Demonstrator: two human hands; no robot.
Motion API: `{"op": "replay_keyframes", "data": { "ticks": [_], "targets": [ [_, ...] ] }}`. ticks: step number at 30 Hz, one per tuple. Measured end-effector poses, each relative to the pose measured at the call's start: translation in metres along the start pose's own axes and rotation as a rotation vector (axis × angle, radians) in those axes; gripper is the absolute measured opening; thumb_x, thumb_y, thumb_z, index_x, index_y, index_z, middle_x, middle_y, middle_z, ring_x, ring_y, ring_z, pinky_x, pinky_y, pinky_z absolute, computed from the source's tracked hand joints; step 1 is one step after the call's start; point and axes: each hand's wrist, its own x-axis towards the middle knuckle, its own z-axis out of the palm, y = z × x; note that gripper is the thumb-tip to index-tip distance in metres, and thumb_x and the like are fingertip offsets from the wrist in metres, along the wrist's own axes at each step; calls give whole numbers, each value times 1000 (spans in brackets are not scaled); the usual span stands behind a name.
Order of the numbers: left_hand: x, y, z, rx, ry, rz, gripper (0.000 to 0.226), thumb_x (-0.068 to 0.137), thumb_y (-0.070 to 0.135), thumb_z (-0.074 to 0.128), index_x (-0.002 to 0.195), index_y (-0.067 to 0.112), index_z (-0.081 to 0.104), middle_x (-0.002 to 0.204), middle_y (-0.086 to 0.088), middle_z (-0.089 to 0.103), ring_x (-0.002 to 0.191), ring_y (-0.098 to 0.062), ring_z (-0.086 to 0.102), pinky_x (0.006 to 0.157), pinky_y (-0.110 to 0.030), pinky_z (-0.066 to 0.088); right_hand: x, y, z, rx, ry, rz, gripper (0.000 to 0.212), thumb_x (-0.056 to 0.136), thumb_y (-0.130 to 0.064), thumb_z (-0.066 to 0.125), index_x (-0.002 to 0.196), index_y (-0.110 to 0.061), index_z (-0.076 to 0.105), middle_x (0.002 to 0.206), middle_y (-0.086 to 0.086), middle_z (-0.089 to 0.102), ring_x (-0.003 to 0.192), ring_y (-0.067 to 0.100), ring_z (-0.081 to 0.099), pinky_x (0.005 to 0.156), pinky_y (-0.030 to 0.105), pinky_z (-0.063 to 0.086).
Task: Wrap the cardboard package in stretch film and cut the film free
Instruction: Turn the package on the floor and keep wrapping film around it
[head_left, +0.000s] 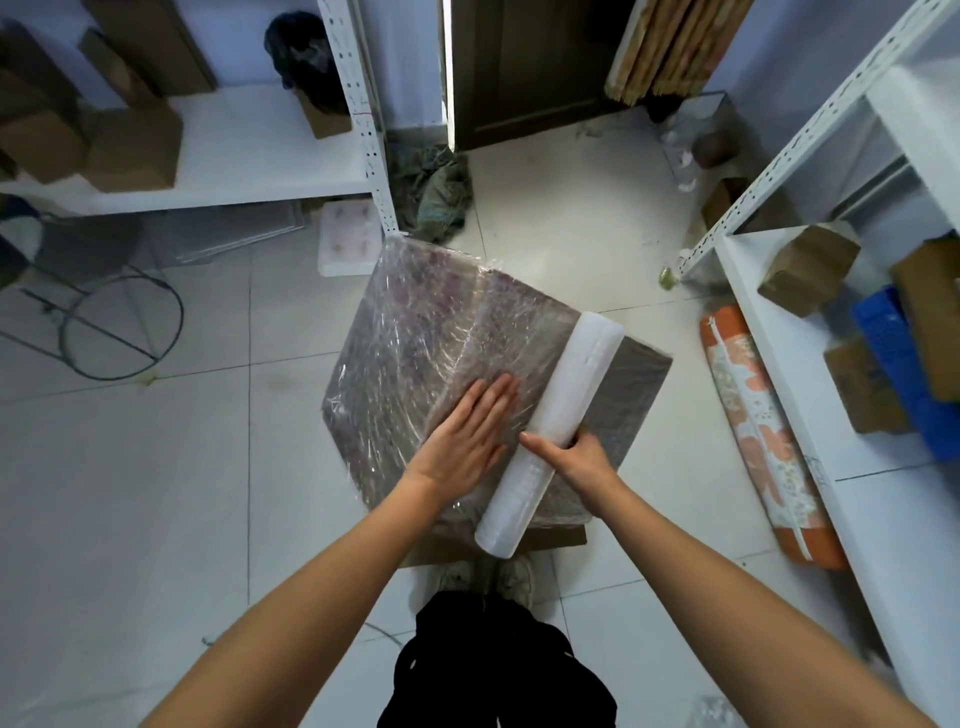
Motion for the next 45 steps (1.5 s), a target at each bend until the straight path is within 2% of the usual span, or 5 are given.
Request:
{"op": "replay_keyframes", "data": {
  "ticks": [9, 17, 32, 36, 45],
  "targets": [
    [3, 3, -4, 8, -32, 4, 64, 101, 31, 16, 147, -10, 2, 155, -26, -3, 144, -40, -6, 117, -53, -10, -8, -7, 1, 21, 7, -23, 61, 72, -15, 80, 122, -9, 45, 117, 7, 57, 106, 20, 56, 92, 33, 48],
    [-1, 1, -1, -38, 11, -41, 59, 101, 29, 7, 148, -7, 5, 156, -21, 11, 145, -32, 9, 119, -49, -3, -12, 1, 14, 144, 69, -51, 58, 68, -9, 83, 116, -9, 50, 108, 8, 62, 106, 24, 60, 93, 39, 51],
    [2, -3, -2, -52, -16, -72, 61, 101, 32, 8, 149, -6, 11, 156, -20, 17, 146, -32, 15, 119, -49, -1, -6, -6, -9, 57, -75, -6, 94, 54, -25, 77, 136, -13, 33, 127, 12, 51, 113, 26, 53, 99, 45, 47],
    [3, -4, -2, -36, -35, -80, 62, 101, 32, 10, 149, -6, 11, 157, -22, 10, 146, -32, 10, 119, -49, -3, -5, -4, -10, -1, 26, -77, 80, 68, -9, 83, 133, -12, 35, 127, 7, 52, 115, 23, 52, 100, 42, 46],
    [-13, -4, 2, -63, -53, -101, 60, 102, 31, 14, 149, -6, 11, 157, -22, 5, 146, -32, 4, 119, -49, -4, 7, 9, -1, -68, 156, -9, 91, 63, -28, 87, 135, -9, 36, 129, 10, 50, 120, 26, 51, 102, 42, 45]
  ]
}}
